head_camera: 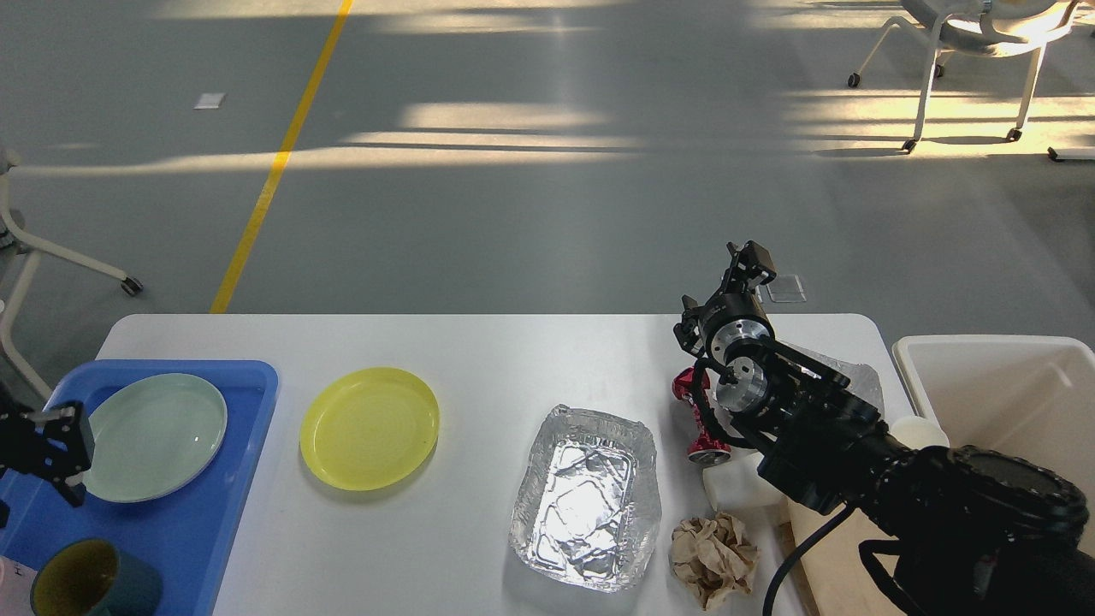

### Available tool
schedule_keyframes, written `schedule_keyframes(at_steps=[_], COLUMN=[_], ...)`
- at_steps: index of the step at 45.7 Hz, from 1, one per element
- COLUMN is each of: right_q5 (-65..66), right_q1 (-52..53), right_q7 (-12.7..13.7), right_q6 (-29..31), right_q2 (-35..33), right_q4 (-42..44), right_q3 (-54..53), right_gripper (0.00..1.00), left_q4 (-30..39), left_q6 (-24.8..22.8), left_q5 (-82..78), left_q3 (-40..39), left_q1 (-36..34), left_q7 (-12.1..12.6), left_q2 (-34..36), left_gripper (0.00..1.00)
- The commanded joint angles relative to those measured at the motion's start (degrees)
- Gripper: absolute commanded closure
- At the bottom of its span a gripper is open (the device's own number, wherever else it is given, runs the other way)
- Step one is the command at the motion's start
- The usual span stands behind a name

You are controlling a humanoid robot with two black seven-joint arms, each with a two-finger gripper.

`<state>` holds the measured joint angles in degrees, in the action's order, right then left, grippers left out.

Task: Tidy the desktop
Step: 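Raise the left gripper and move it toward the yellow plate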

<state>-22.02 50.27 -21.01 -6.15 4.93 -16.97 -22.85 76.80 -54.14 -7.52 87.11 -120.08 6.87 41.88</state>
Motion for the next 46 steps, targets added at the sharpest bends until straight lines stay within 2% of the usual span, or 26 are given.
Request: schedule_keyframes(at_steps=[1,9,14,20,31,36,43,46], right_q5=[0.0,0.0,0.0,0.0,0.0,0.0,0.0,0.0], right_q1=[0.0,0.0,0.0,0.0,0.0,0.0,0.0,0.0], right_q7=[0.0,0.0,0.0,0.0,0.0,0.0,0.0,0.0], right_q6=[0.0,0.0,0.0,0.0,0.0,0.0,0.0,0.0], right_q2=[0.0,0.0,0.0,0.0,0.0,0.0,0.0,0.0], right_q4=[0.0,0.0,0.0,0.0,0.0,0.0,0.0,0.0], right_q3=[0.0,0.0,0.1,0.0,0.0,0.0,0.0,0.0], right_gripper=[0.00,0.00,0.00,0.00,0.00,0.00,0.00,0.00], left_q4=[0.0,0.1,0.0,-0.1,-0.2,-0.2,-0.3,-0.3], left_q6=[-0.9,-0.9,-0.9,-0.9,-0.9,-0.9,-0.9,-0.9], left_q5=[0.1,1.1,1.6,2.2,4.4,5.3,5.4,5.2], left_q3=[0.0,-1.4,-4.0,-5.1,-6.1,-6.1,-5.4,-5.1], left_q1=[-9.4,-19.5,-24.3,-29.9,-39.4,-41.2,-39.4,-36.6], left_q7=[-0.3,-0.4,-1.7,-4.9,-13.2,-15.5,-15.2,-15.0], left_q2=[-0.7,-4.5,-7.8,-12.1,-17.8,-18.9,-20.0,-19.9], left_gripper=[0.39,0.38,0.38,0.37,0.37,0.37,0.37,0.37])
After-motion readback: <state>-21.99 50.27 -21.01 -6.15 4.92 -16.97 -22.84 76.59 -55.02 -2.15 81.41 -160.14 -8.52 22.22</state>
